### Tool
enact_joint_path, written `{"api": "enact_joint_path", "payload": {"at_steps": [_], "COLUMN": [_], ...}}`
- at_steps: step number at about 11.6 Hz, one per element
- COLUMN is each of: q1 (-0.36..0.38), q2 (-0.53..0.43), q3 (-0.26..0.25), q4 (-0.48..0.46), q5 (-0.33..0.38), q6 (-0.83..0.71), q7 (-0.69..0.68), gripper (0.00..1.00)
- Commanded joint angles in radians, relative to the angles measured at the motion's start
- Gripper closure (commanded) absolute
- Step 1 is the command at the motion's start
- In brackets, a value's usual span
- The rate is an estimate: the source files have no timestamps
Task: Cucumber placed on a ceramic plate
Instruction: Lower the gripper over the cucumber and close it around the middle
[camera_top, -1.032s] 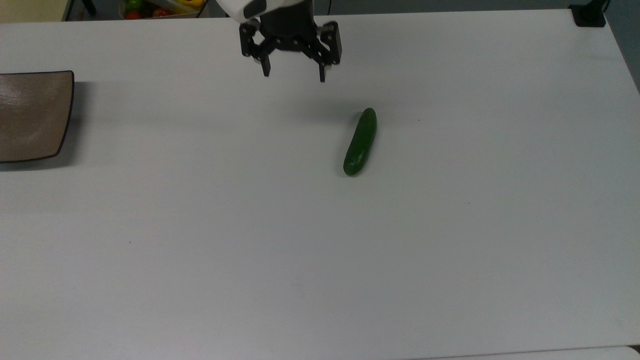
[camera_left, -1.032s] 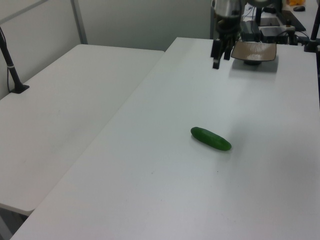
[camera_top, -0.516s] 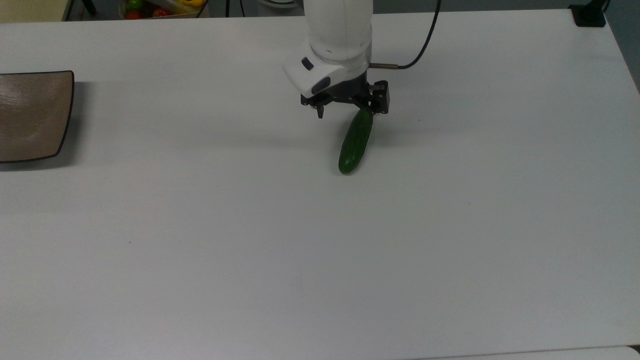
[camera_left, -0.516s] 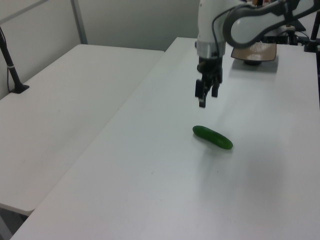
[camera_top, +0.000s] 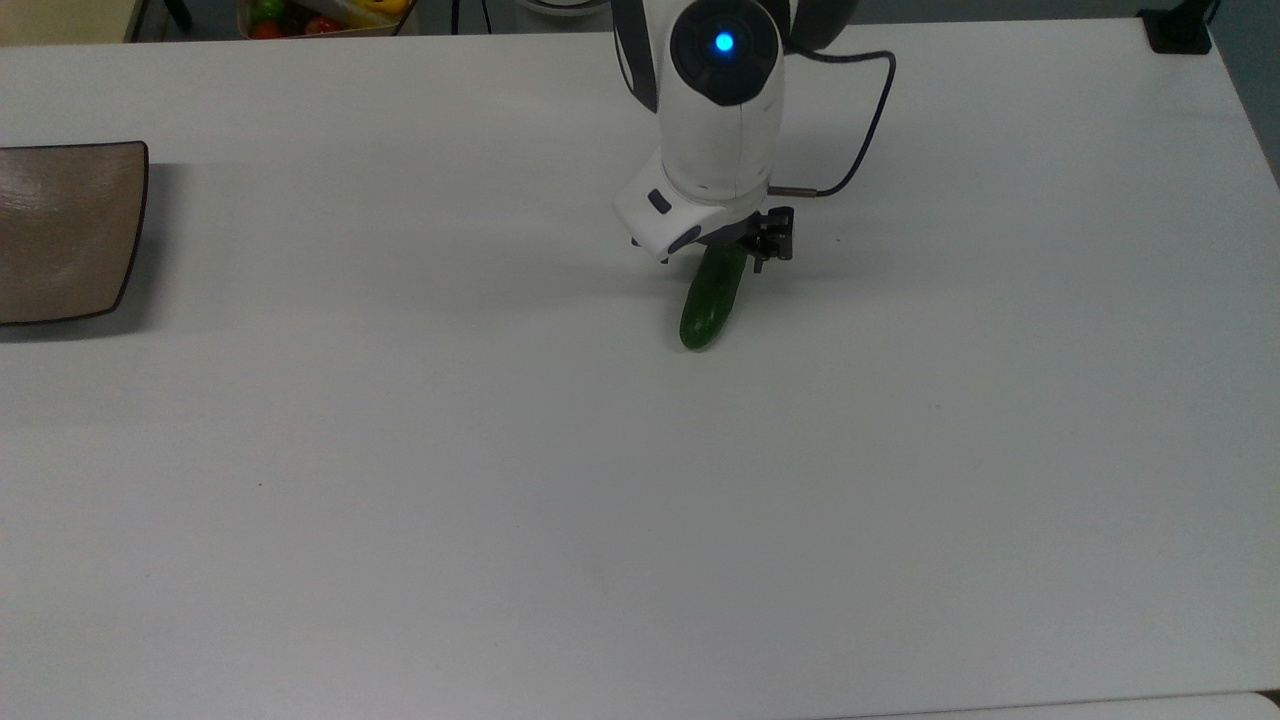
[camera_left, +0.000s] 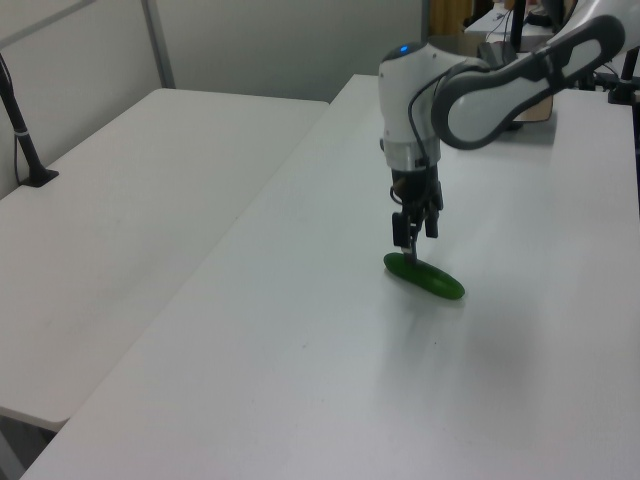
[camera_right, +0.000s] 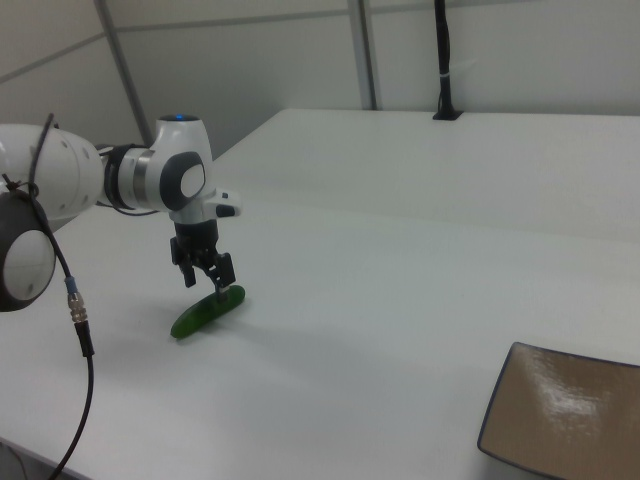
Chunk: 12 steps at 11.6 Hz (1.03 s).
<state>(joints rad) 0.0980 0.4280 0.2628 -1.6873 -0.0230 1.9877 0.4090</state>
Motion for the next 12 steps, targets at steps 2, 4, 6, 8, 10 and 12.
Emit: {"api": "enact_joint_path", "payload": {"at_steps": [2,4,6,8,10,12], "q1": [0.003,0.008,0.002,0.0,-0.006,-0.024], "q2": [0.07,0.083,0.084,0.084,0.081,0.061], "q3": [0.035,0.058,0.058,0.058,0.059,0.059], "q4": [0.011,0.001,0.004,0.008,0.014,0.021], "q5": [-0.098,-0.203,-0.219,-0.221,-0.219,-0.219], "q6": [0.072,0.072,0.077,0.077,0.072,0.069], "q7": [0.105,0.178,0.215,0.214,0.212,0.206], "gripper": [0.0,0.51,0.83,0.84,0.84,0.84]}}
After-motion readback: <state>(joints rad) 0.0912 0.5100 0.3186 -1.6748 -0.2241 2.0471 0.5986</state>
